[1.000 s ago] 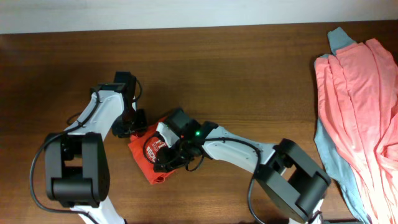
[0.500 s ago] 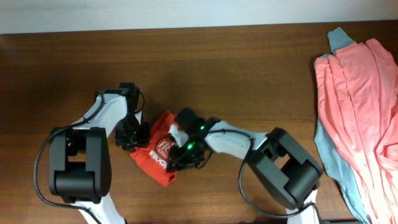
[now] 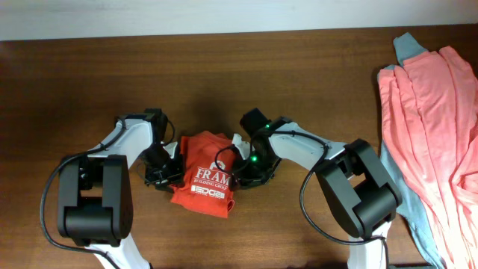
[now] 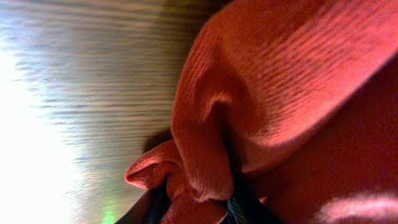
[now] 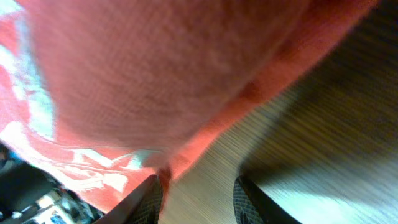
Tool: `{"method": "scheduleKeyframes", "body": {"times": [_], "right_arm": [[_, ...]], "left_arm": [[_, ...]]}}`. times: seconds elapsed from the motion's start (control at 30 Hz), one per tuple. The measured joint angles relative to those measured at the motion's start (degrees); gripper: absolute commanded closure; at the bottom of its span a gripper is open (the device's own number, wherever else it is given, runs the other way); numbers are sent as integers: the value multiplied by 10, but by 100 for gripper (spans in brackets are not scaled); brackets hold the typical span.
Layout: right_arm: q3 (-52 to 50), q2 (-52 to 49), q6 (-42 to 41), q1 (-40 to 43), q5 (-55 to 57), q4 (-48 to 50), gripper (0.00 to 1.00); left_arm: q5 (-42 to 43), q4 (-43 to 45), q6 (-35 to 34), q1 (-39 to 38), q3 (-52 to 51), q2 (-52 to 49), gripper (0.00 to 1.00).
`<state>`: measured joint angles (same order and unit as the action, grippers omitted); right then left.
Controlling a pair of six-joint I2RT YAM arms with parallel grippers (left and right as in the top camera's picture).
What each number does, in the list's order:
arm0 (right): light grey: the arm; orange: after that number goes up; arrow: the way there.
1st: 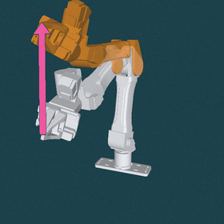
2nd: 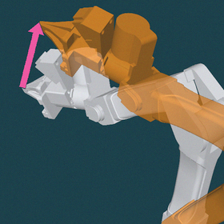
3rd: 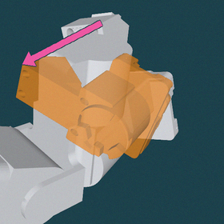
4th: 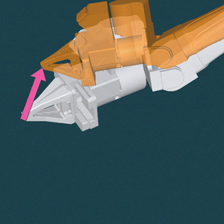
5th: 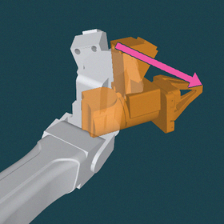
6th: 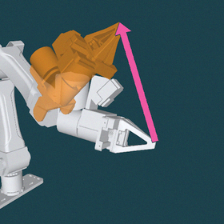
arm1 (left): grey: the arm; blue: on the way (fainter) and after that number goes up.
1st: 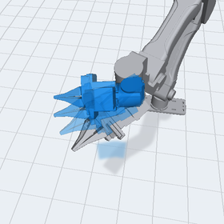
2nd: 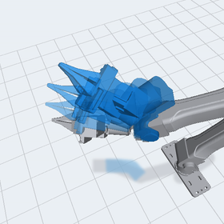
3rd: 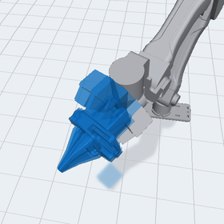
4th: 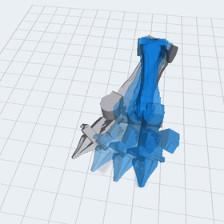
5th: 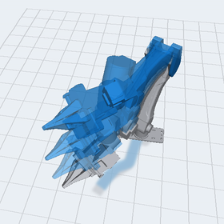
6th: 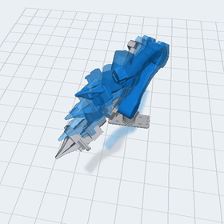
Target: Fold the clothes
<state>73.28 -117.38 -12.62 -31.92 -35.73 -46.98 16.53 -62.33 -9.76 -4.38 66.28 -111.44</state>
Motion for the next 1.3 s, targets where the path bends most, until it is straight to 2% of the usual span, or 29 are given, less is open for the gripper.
{"method": "scheduleKeyframes", "body": {"times": [0.2, 0.23, 0.27, 0.3, 0.4, 0.6, 0.93, 1.13, 1.3], "right_arm": [[26, 16, 13, 14, 105, -92, 56], [29, 25, 17, 22, 119, -104, 56], [34, 40, 21, 32, 134, -113, 56], [38, 52, 23, 40, 143, -116, 56], [47, 96, 33, 68, 160, -130, 56], [49, 158, 50, 113, 176, -155, 55], [49, 161, 58, 119, 179, -163, 55], [49, 161, 58, 119, 179, -163, 55], [49, 161, 58, 119, 179, -163, 55]], "left_arm": [[22, 9, 15, -1, 18, 0, 60], [19, 8, 17, -1, 24, 3, 49], [16, 6, 19, -1, 29, 7, 21], [10, 3, 22, -1, 33, 16, 9], [-7, 2, 22, -1, 40, 51, 1], [-19, 19, 29, -1, 47, 80, 1], [7, 75, 94, -1, 47, 75, 1], [42, 76, 132, -1, 47, 43, 2], [73, 74, 148, -2, 50, -4, 6]]}}
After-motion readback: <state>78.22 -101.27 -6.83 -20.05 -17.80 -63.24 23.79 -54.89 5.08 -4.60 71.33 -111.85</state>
